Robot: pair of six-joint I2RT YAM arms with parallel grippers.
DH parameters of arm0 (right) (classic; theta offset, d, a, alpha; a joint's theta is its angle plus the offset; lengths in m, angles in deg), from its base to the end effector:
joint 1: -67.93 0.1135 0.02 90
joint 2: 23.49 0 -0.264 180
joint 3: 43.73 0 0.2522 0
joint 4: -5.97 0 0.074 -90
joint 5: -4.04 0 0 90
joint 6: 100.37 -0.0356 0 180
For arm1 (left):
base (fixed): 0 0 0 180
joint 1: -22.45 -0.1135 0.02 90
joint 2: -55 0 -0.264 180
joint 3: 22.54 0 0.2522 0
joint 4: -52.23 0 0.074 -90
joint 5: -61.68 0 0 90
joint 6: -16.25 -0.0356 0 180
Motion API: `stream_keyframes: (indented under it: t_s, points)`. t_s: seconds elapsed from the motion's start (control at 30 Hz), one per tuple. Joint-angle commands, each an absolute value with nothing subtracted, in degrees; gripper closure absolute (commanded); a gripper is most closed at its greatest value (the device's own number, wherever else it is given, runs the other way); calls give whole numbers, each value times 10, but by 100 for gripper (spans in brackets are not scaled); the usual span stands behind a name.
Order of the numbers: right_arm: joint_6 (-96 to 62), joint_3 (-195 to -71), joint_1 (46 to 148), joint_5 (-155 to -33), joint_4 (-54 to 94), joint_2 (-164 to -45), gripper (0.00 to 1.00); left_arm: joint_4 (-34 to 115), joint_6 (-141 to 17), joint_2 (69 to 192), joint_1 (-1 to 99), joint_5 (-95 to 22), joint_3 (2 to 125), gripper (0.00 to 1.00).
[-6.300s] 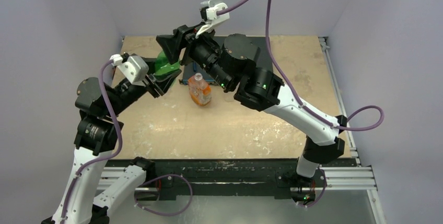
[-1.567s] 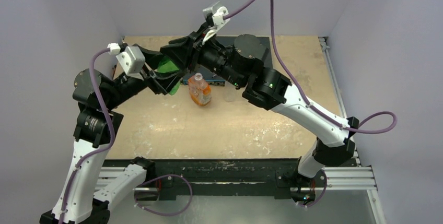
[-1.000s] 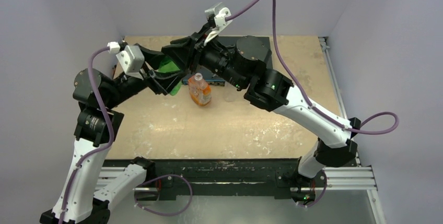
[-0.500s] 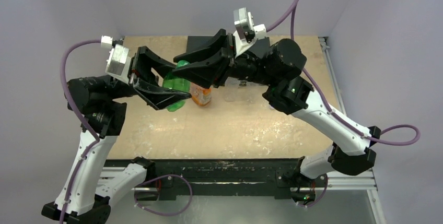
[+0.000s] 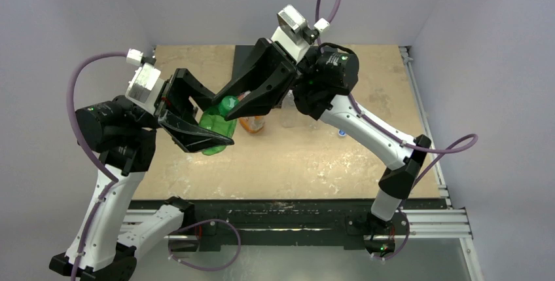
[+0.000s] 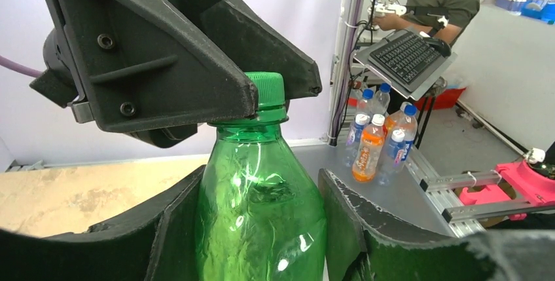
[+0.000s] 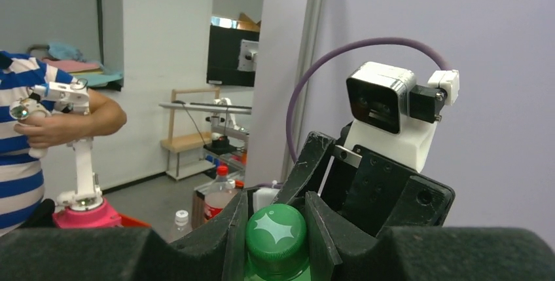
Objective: Unscrew the bottle caps
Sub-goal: Unscrew the bottle cap from the plastic bottle.
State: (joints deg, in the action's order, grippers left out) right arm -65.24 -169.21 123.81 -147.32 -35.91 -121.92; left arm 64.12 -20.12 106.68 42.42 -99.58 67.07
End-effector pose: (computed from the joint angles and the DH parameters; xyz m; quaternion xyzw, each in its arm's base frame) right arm 0.1514 0.2792 0.5743 -0.5030 0.1528 0.7488 0.4037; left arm 0.0922 -0.0694 0.5409 0.4428 0.4256 -0.6175 0.4914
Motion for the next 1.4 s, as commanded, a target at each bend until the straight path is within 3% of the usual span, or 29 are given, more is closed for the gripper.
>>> stream_keyframes:
  t_s: [0.0,0.1,0.17,0.3,0.53,0.63,0.9,1.03,1.17,1.37]
  points:
    - [-710,-1708,1222,-1529,-357,-1172,77,646,-214,1071,419,-960,682,100]
    - [-445,-1677,1215,-1357,-14,-1094,27,563,-304,1062,419,-946,682,100]
    - [-349,-1684,1226,-1232,94,-1062,17,479,-397,1054,419,-921,690,100]
    - [-322,-1736,1233,-1075,204,-1069,9,329,-580,1043,418,-815,707,100]
    - [-241,-1944,1338,-755,436,-1190,14,302,-731,1010,418,-620,676,100]
    - [-231,-1925,1365,-687,413,-1198,14,306,-756,1007,418,-581,668,100]
    - [-245,-1886,1378,-654,346,-1189,23,304,-759,1010,418,-558,661,100]
    - [-251,-1885,1378,-657,337,-1193,33,305,-760,1011,418,-550,655,100]
    - [-255,-1885,1378,-658,333,-1200,32,304,-753,1013,417,-554,652,100]
    - [-256,-1877,1378,-659,324,-1198,39,308,-746,1013,418,-556,649,100]
